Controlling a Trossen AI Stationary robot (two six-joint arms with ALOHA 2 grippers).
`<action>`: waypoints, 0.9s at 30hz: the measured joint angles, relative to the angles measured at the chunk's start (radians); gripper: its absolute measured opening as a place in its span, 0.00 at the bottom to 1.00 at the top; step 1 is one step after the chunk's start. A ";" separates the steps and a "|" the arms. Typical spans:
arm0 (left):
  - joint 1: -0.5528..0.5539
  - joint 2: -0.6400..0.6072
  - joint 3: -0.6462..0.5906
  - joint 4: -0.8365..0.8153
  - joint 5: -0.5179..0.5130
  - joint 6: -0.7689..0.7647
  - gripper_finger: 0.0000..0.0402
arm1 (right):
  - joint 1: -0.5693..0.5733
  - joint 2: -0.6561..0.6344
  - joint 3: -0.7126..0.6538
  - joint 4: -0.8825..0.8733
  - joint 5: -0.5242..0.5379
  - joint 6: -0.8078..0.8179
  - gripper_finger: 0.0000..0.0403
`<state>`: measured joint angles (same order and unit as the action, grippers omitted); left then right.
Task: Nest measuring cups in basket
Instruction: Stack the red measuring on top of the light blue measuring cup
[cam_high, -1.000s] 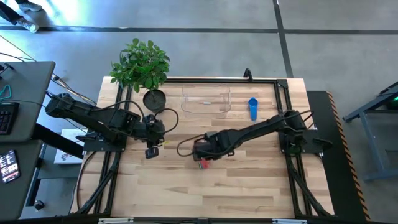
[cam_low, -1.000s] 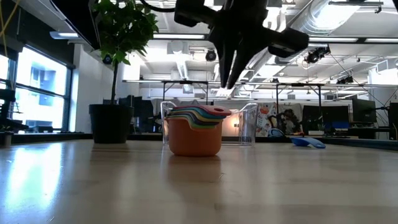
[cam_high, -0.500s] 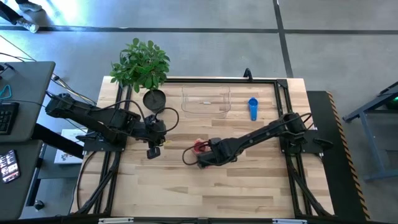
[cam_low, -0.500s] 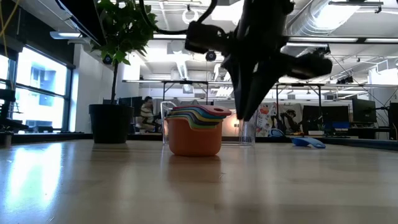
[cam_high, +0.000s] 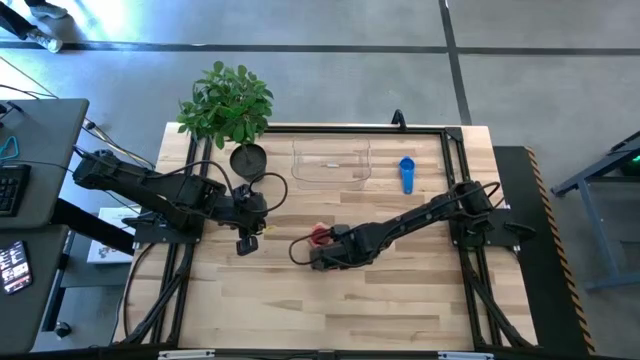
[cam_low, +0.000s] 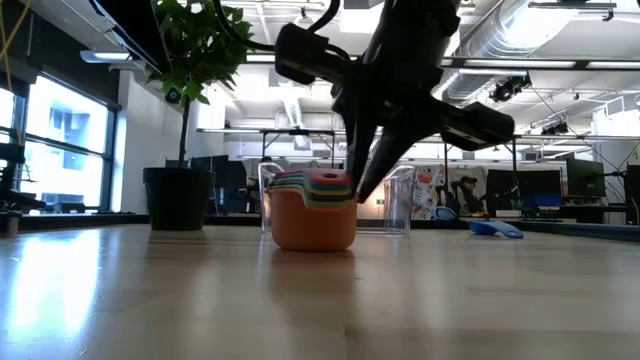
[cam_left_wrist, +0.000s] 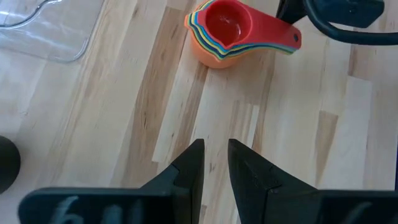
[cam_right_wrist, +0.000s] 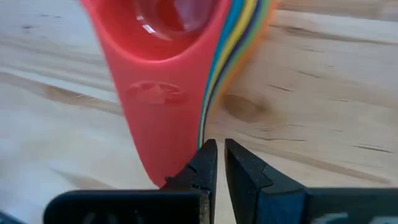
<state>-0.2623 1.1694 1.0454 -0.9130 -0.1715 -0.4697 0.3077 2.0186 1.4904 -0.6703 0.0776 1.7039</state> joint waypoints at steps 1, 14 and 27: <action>0.000 0.000 0.000 0.000 0.000 0.000 0.16 | 0.000 0.000 0.000 0.007 0.000 -0.001 0.06; 0.000 0.000 0.000 -0.002 0.000 0.019 0.16 | 0.010 -0.006 0.120 -0.199 0.054 0.004 0.06; 0.000 0.000 0.000 -0.018 0.000 0.071 0.16 | -0.035 -0.003 0.342 -0.057 0.335 -0.194 0.06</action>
<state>-0.2623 1.1690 1.0454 -0.9306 -0.1715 -0.3986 0.2731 2.0154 1.8323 -0.7270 0.4128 1.5097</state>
